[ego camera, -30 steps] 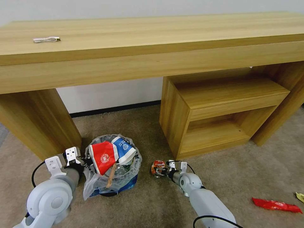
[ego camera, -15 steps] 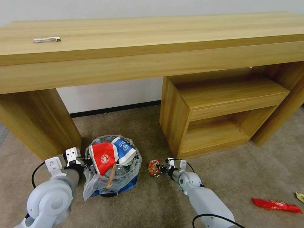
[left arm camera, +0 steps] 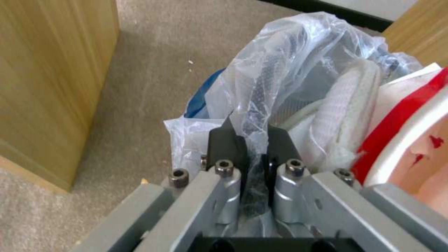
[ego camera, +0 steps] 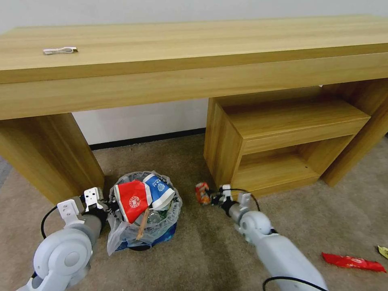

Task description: Pick up the trash bin and place the garbage on the floor into it.

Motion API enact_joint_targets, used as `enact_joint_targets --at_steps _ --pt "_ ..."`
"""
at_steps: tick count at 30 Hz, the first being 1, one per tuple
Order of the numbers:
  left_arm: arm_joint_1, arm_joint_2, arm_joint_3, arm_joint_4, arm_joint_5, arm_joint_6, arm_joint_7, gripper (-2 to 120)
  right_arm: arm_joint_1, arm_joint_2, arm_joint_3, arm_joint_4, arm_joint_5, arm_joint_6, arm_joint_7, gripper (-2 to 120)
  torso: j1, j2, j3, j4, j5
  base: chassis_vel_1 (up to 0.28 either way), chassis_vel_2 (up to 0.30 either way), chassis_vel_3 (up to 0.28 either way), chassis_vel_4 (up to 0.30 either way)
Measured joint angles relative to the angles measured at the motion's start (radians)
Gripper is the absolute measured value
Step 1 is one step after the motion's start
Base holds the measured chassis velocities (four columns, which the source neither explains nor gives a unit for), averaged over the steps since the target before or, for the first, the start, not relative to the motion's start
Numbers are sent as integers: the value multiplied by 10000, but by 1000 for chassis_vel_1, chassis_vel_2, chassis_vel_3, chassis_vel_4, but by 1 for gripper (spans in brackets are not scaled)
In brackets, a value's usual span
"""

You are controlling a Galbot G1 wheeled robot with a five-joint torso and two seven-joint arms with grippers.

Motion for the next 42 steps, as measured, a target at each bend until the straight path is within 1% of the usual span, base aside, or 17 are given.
enact_joint_targets --at_steps 1,2,4,7,10,11,14,15,18,19,22,26,31,34,35,41,42 --pt "1 -13 25 -2 -61 23 -13 3 -55 -324 33 532 96 260 -250 0 0 0 0 0 1 0 0 0 0" --pt "1 -13 25 -2 -61 23 -13 3 -55 -324 33 532 96 260 -250 0 0 0 0 0 1 0 0 0 0" --pt "-13 -30 42 -7 -120 58 -29 3 -105 -713 95 1386 217 634 -636 0 0 0 -1 1 0 0 0 0 0" --pt "-13 -32 42 -7 -179 83 -49 3 -103 -832 135 1893 228 964 -927 0 0 0 0 2 2 0 0 0 0" --pt "18 -52 44 -61 -436 129 -104 3 -45 -796 122 2433 581 1403 -1608 0 0 0 0 2 0 0 0 0 0" --pt "18 -52 44 -61 -436 129 -104 3 -45 -796 122 2433 581 1403 -1608 0 0 0 0 2 0 0 0 0 0" --pt "35 -95 51 -200 -769 173 -132 3 -42 -626 -118 2504 925 2079 -3113 0 0 0 0 2 2 0 0 0 0" --pt "35 -95 51 -200 -769 173 -132 3 -42 -626 -118 2504 925 2079 -3113 0 0 0 0 2 2 0 0 0 0" --pt "62 -153 98 -320 -1023 194 -140 3 -55 -362 -500 2140 1035 2709 -4775 0 0 0 -1 3 2 0 0 0 0" --pt "62 -153 98 -320 -1023 194 -140 3 -55 -362 -500 2140 1035 2709 -4775 0 0 0 -1 3 2 0 0 0 0" --pt "102 -201 122 -436 -1159 195 -93 3 -81 -211 -747 1743 1065 2916 -5883 0 0 0 0 3 1 0 0 0 0" --pt "134 -200 119 -527 -1228 195 -30 3 -116 -149 -801 1630 1106 2953 -6341 0 0 -1 -1 3 1 0 0 0 0" --pt "121 -201 127 -555 -1233 195 -12 3 -170 -134 -789 1633 1090 2998 -6436 0 0 0 0 2 1 0 0 0 0" --pt "112 -216 181 -589 -1234 195 6 3 -241 -152 -777 1646 912 2995 -6416 14 0 0 0 2 1 0 0 0 0" --pt "112 -216 181 -589 -1234 195 6 3 -241 -152 -777 1646 912 2995 -6416 14 0 0 0 2 1 0 0 0 0" --pt "117 -213 184 -628 -1221 204 22 3 -308 -211 -776 1673 671 2944 -6414 31 0 0 -1 2 1 0 0 0 0" --pt "128 -200 164 -642 -1213 210 25 3 -313 -251 -772 1710 625 2927 -6418 43 0 0 0 2 1 0 0 0 0"
